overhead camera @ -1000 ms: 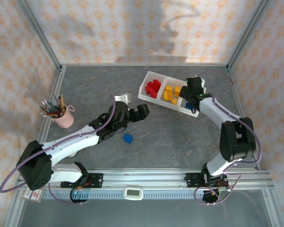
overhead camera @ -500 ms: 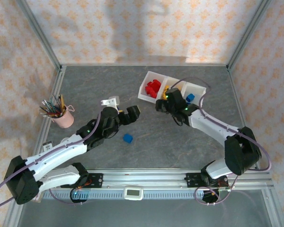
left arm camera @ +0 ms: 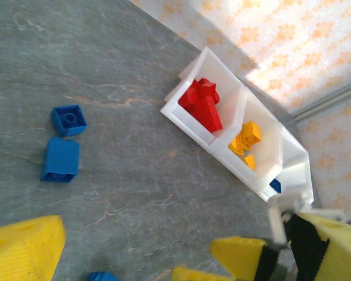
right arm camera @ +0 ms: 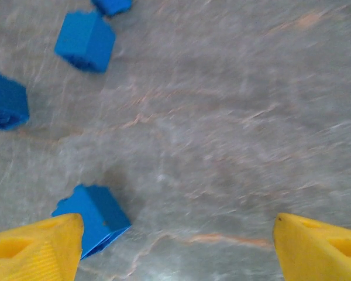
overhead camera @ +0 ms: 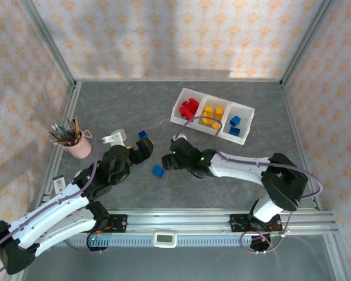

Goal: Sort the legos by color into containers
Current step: Pick up the lego from the bottom-center of the table.

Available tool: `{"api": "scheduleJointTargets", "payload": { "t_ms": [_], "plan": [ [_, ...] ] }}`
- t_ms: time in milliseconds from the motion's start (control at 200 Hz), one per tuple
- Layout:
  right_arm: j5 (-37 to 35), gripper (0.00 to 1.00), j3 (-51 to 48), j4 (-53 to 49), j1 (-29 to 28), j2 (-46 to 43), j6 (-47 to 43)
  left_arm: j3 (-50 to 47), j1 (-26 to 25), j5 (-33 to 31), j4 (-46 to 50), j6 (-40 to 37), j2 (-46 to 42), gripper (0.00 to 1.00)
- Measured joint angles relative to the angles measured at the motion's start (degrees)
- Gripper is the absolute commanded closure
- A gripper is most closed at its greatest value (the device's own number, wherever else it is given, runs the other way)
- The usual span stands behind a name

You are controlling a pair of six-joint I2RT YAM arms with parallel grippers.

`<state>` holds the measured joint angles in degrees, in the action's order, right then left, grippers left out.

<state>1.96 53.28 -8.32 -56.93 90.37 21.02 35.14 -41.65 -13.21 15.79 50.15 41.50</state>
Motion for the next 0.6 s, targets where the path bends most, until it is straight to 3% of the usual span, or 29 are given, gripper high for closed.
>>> {"api": "scheduleJointTargets", "payload": {
  "t_ms": [295,596],
  "plan": [
    [-0.66,0.13,4.94,0.83,-7.8,9.57,1.46,-1.09,0.0,-4.83,8.96,3.87,-8.59,0.01],
    [-2.47,0.27,9.94,-0.28,-8.28,16.28,-2.89,-1.95,0.0,-6.45,11.19,4.9,-9.6,0.01]
  ]
}}
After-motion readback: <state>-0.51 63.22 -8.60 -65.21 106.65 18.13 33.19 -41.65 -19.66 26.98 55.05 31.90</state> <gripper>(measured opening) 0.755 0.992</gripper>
